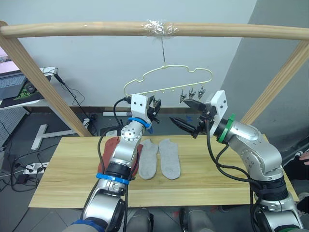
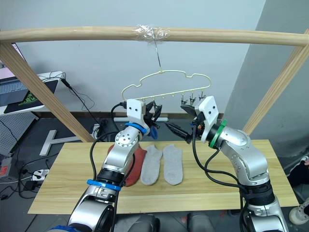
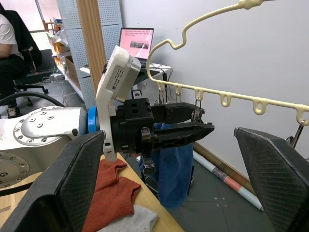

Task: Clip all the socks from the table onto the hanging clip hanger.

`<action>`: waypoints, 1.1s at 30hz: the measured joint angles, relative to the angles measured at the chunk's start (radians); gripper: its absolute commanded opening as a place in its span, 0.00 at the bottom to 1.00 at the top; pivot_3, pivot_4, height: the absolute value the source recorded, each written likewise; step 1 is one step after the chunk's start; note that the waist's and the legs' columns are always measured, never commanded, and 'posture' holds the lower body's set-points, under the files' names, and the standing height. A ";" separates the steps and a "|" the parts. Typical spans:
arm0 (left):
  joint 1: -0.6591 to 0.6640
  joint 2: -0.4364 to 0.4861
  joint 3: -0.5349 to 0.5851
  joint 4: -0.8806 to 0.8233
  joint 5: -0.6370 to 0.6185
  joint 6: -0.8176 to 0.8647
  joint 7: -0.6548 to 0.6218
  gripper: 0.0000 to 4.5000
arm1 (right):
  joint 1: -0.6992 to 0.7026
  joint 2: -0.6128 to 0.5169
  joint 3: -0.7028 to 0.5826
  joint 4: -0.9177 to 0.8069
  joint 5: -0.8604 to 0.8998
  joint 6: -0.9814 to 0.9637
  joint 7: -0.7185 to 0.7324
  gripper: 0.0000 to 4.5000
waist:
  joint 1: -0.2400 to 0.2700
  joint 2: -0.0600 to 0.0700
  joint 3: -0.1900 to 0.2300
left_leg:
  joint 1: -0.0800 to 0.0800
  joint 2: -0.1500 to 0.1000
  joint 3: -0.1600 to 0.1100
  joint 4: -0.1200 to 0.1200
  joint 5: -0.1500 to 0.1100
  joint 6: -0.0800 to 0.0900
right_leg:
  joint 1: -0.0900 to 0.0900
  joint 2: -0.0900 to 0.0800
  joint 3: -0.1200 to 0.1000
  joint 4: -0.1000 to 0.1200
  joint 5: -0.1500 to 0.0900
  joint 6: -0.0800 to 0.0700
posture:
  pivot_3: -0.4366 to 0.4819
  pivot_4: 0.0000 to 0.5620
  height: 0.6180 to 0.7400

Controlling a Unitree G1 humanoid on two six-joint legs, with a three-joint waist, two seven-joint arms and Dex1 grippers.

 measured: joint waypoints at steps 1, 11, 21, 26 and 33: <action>0.000 0.000 0.000 0.000 0.000 0.000 0.000 0.35 | 0.000 0.000 0.000 0.000 0.000 0.000 0.000 1.00 | 0.000 0.000 0.000 | 0.000 0.000 0.000 0.000 0.000 0.000 | 0.000 0.000 0.000 0.000 0.000 0.000 | 0.42 0.28 1.00; 0.000 0.000 0.005 0.000 0.000 -0.003 0.000 0.27 | 0.000 0.000 0.000 0.000 0.000 -0.001 0.000 1.00 | 0.000 0.000 0.000 | 0.000 0.000 0.000 0.000 0.000 0.000 | 0.000 0.000 0.000 0.000 0.000 0.000 | 0.42 0.28 1.00; 0.000 0.000 0.007 0.000 -0.002 -0.022 -0.002 0.00 | 0.000 0.000 0.000 0.000 0.000 -0.002 0.000 1.00 | 0.000 0.000 0.000 | 0.000 0.000 0.000 0.000 0.000 0.000 | 0.000 0.000 0.000 0.000 0.000 0.000 | 0.42 0.28 1.00; 0.001 -0.001 0.007 -0.001 -0.002 -0.022 -0.004 0.00 | 0.006 0.000 0.005 0.000 -0.002 -0.006 0.000 1.00 | 0.000 0.000 0.000 | 0.000 0.000 0.000 0.000 0.000 0.000 | 0.000 0.000 0.000 0.000 0.000 0.000 | 0.42 0.27 1.00; 0.034 0.003 0.011 -0.036 -0.013 -0.015 -0.003 0.00 | 0.056 -0.024 0.142 0.137 -0.178 -0.088 -0.028 1.00 | 0.000 -0.001 -0.002 | 0.001 0.000 0.001 0.000 0.000 0.000 | 0.000 0.000 0.000 0.001 0.000 0.000 | 0.43 0.26 1.00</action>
